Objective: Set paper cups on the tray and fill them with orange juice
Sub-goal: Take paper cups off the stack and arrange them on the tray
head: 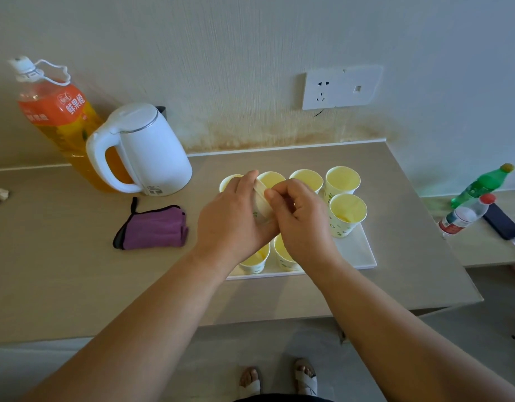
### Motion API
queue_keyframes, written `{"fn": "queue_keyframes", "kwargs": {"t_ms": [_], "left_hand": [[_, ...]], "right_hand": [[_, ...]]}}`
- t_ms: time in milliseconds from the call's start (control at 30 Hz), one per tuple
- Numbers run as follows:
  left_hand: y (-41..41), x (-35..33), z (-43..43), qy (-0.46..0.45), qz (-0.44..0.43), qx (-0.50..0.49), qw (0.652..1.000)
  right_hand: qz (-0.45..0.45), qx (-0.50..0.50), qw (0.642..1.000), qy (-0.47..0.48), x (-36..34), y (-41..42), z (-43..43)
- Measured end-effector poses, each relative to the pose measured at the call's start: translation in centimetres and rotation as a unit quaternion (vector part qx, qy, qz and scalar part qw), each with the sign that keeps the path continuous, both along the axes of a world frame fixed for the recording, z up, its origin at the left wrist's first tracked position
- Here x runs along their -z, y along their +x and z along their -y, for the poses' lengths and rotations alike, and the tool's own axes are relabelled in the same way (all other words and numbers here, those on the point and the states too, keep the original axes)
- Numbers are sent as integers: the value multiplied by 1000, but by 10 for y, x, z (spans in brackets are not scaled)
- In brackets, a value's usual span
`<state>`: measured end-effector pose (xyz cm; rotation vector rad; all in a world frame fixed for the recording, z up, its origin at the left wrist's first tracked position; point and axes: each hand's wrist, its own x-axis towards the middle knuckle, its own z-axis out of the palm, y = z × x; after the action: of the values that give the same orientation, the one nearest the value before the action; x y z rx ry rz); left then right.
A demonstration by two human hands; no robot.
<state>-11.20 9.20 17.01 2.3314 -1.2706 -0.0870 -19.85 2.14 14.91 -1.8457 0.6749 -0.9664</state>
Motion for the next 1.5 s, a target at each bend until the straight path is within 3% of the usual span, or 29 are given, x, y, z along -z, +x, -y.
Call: {"fn": "queue_keyframes", "kwargs": {"t_ms": [300, 633, 800, 900, 1067, 1167, 1233, 1333, 1367, 1433, 1500], "left_hand": [[6, -10, 13, -28, -117, -49, 992], [-2, -13, 13, -10, 2, -86, 996], [-6, -11, 8, 35, 71, -51, 996], [-7, -13, 10, 34, 69, -59, 995], [-2, -11, 7, 24, 66, -78, 994], [1, -6, -1, 18, 48, -79, 996], [0, -5, -2, -5, 15, -71, 997], [0, -6, 0, -42, -56, -73, 995], [1, -5, 0, -48, -72, -76, 993], [5, -4, -1, -63, -92, -85, 990], [6, -3, -2, -79, -99, -86, 988]], "right_hand": [[31, -12, 985, -172, -4, -3, 20], [15, -16, 999, -23, -8, -4, 15], [-106, -78, 991, -27, -28, -3, 22], [-93, -71, 993, -18, -31, 0, 19], [-15, 29, 999, 19, -30, -1, 20], [-38, 1, 999, 1, -38, -7, 30], [-54, -32, 997, -33, -39, -8, 31], [-30, -6, 998, -55, -36, -5, 30], [-21, 8, 999, -23, -33, -5, 31], [-8, 11, 992, 127, -29, -7, 32], [2, -39, 950, 309, -24, -8, 34]]}}
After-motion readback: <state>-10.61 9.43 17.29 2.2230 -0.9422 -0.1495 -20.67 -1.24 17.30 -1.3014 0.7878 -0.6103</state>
